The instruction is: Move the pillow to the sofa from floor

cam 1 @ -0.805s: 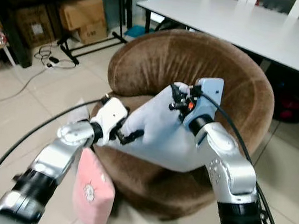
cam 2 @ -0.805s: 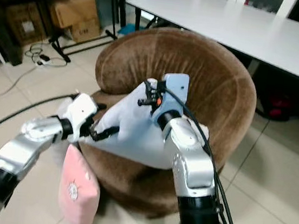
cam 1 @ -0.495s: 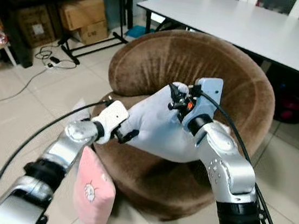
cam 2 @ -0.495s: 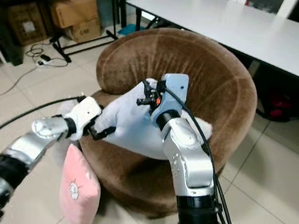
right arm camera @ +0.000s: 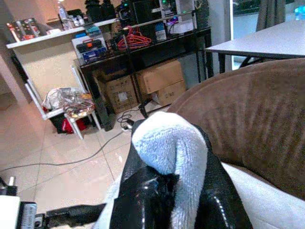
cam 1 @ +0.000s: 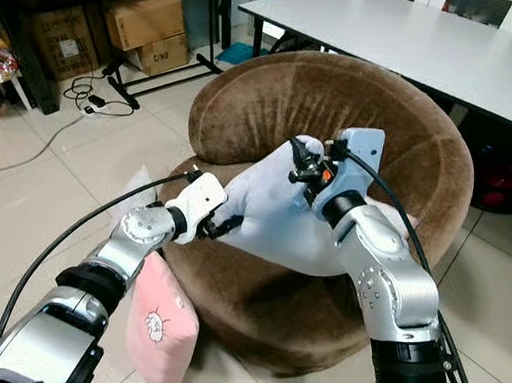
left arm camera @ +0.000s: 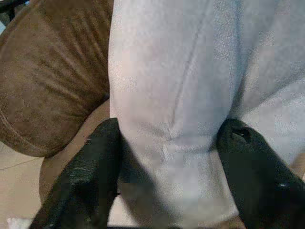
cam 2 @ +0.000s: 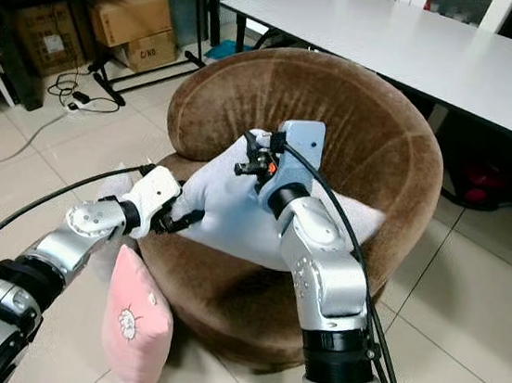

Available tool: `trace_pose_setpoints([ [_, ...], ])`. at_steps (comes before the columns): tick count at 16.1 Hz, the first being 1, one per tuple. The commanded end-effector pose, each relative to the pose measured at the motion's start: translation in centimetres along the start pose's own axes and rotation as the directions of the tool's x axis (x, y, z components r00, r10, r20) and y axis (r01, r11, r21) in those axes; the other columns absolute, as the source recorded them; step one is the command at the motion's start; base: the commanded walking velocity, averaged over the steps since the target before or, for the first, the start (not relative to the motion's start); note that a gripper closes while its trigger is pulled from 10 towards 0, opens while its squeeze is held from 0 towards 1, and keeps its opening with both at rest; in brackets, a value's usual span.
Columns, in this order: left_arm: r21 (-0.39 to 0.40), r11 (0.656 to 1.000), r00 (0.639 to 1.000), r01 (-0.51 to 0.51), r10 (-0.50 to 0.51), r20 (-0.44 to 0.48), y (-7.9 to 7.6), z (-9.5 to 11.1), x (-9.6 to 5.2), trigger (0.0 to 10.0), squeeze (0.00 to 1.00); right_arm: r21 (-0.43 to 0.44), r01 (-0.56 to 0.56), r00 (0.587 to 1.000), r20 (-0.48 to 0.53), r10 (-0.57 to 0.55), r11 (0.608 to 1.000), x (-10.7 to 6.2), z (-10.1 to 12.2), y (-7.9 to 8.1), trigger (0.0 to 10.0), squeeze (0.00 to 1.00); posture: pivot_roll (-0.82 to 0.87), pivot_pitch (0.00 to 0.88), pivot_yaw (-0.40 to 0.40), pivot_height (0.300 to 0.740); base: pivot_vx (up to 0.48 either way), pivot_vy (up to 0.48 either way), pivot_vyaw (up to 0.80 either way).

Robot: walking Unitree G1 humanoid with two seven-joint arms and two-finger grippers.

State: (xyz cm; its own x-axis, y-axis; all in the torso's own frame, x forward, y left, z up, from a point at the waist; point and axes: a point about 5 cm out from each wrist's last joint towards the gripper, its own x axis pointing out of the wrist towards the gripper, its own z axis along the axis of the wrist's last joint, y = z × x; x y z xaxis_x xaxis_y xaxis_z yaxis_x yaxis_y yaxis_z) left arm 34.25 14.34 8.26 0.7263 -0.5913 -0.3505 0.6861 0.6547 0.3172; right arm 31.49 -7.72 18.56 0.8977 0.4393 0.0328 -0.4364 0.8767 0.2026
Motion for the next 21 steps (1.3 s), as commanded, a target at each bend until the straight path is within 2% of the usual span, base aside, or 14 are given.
trace_pose_setpoints([
  [1, 0.004, 1.000, 0.999, -0.006, 0.006, -0.036, 0.0, -0.7, -0.2, 0.0, 0.00, -0.012, -0.059, 0.994, 0.087, 0.060, 0.998, 0.4, 2.1, 1.0, 10.0, 0.00, -0.10, 0.000, 0.022, 0.740, 0.000, 0.000, 0.00],
  [15, 0.024, 0.999, 0.998, -0.039, 0.040, -0.048, 0.8, -2.1, -1.3, 0.0, 0.00, 0.007, -0.073, 0.995, 0.074, 0.072, 0.997, 0.5, 1.9, 0.9, 10.0, 0.00, -0.09, 0.000, 0.011, 0.740, 0.000, 0.000, 0.00],
  [19, 0.145, 0.988, 0.996, -0.056, 0.065, -0.059, 3.4, -1.8, -3.4, 0.0, 0.00, 0.047, -0.099, 0.995, 0.026, 0.098, 0.994, 1.0, 1.3, 0.6, 10.0, 0.00, -0.08, 0.000, 0.011, 0.740, 0.000, 0.000, 0.00],
  [21, 0.288, 0.955, 0.995, -0.072, 0.088, -0.044, 6.7, 0.2, -5.9, 0.0, 0.00, 0.050, -0.092, 0.994, -0.061, 0.095, 0.995, 1.4, -0.1, -0.4, 10.0, 0.00, -0.07, 0.000, 0.018, 0.740, 0.000, 0.000, 0.00],
])
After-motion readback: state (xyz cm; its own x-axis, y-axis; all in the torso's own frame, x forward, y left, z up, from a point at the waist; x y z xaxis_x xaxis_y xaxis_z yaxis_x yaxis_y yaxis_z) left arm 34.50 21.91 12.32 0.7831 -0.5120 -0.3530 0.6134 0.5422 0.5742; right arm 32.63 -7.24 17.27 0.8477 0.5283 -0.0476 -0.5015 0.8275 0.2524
